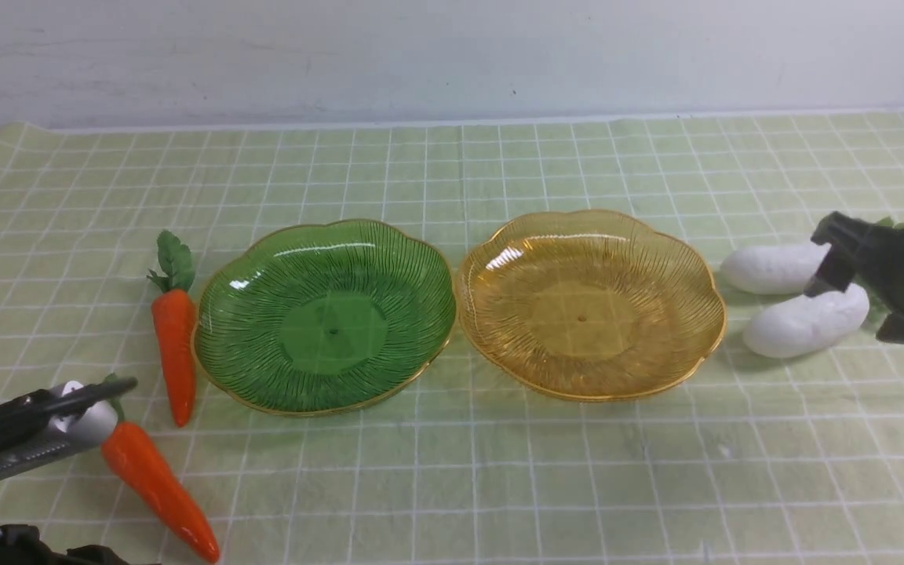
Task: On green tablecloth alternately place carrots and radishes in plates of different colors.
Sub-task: 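Place the white radish on the plate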
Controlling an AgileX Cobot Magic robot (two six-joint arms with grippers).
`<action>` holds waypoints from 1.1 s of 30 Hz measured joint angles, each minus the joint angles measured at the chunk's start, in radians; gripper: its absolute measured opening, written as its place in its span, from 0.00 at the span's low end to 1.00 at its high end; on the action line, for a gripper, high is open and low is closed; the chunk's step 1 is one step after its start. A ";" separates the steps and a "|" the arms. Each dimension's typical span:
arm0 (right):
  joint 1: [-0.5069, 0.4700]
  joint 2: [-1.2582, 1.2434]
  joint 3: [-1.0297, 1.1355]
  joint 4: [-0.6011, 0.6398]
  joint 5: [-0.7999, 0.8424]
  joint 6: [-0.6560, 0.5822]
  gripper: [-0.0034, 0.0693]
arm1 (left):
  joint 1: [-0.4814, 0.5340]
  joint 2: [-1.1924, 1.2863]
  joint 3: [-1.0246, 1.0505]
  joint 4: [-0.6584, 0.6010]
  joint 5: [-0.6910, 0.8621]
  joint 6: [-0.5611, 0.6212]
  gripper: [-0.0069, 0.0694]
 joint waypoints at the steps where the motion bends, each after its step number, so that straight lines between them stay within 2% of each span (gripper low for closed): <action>1: 0.000 0.052 -0.045 -0.008 0.005 0.017 0.82 | 0.000 0.000 0.000 0.000 0.000 0.000 0.21; 6: 0.000 0.207 -0.180 -0.078 0.090 0.067 0.84 | 0.000 0.000 0.000 0.000 -0.001 0.001 0.21; 12: 0.000 0.319 -0.291 -0.145 0.176 0.220 0.84 | 0.000 0.000 0.000 0.000 -0.001 0.001 0.21; 19: 0.000 0.380 -0.300 -0.170 0.194 0.254 0.84 | 0.000 0.000 0.000 0.000 -0.001 0.001 0.21; 23: 0.000 0.383 -0.301 -0.175 0.224 0.241 0.84 | 0.000 0.000 0.000 0.000 -0.001 0.001 0.21; 26: 0.000 0.383 -0.303 -0.189 0.255 0.213 0.79 | 0.000 0.000 0.000 0.000 -0.001 0.001 0.21; 29: 0.000 0.379 -0.306 -0.200 0.289 0.128 0.65 | 0.000 0.000 0.000 0.000 -0.001 0.001 0.21; 33: 0.000 0.329 -0.306 -0.200 0.317 0.013 0.63 | 0.000 0.000 0.000 0.000 0.000 0.002 0.21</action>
